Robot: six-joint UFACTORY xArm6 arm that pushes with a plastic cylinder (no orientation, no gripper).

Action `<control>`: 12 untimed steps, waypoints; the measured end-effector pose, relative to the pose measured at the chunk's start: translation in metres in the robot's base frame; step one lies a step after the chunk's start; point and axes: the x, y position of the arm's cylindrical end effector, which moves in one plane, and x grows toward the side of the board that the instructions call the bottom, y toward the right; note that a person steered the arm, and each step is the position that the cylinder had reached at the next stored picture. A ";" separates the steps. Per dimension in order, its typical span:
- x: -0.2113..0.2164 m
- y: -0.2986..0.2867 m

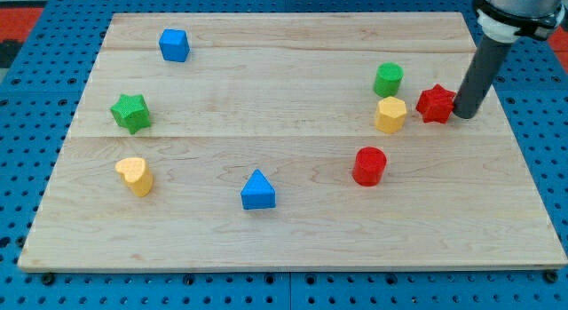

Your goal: Place the red circle at the bottom of red star

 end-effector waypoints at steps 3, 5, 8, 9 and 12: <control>0.032 0.002; 0.145 -0.065; 0.114 -0.145; 0.112 -0.179; 0.076 -0.200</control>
